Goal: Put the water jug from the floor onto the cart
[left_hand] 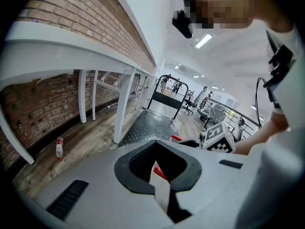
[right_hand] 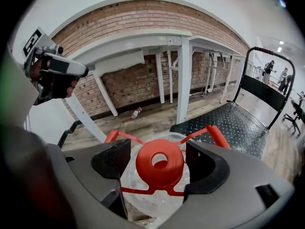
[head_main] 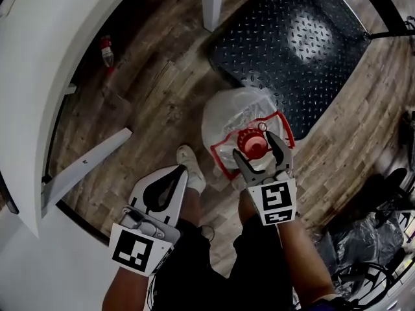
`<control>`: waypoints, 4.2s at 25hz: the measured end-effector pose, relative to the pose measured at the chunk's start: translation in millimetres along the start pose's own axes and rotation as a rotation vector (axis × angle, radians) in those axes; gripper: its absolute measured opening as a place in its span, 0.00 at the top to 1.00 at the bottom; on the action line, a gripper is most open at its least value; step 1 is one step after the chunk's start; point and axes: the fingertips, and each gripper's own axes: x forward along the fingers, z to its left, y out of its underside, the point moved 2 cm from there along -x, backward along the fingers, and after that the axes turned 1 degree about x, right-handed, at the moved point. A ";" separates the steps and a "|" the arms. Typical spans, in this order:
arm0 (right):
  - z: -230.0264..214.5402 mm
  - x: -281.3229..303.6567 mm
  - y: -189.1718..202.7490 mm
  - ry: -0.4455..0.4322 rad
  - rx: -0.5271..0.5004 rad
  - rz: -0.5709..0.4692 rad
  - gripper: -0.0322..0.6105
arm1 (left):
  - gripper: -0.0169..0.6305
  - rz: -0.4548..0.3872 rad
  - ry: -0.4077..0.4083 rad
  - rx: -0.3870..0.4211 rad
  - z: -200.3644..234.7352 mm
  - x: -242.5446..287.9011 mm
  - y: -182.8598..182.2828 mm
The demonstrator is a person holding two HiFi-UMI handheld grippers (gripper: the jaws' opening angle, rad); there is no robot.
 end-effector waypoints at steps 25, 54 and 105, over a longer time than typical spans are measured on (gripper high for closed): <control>8.0 -14.9 -6.4 0.062 -0.009 -0.028 0.46 | 0.98 0.021 0.035 0.039 -16.1 9.8 -11.7; -146.6 -187.5 -173.0 0.137 0.170 -0.223 0.46 | 0.98 -0.067 0.007 0.111 -74.1 59.1 -126.8; -272.0 -114.0 -147.8 0.263 0.093 -0.198 0.46 | 0.98 0.016 0.012 0.047 -91.6 96.7 -96.1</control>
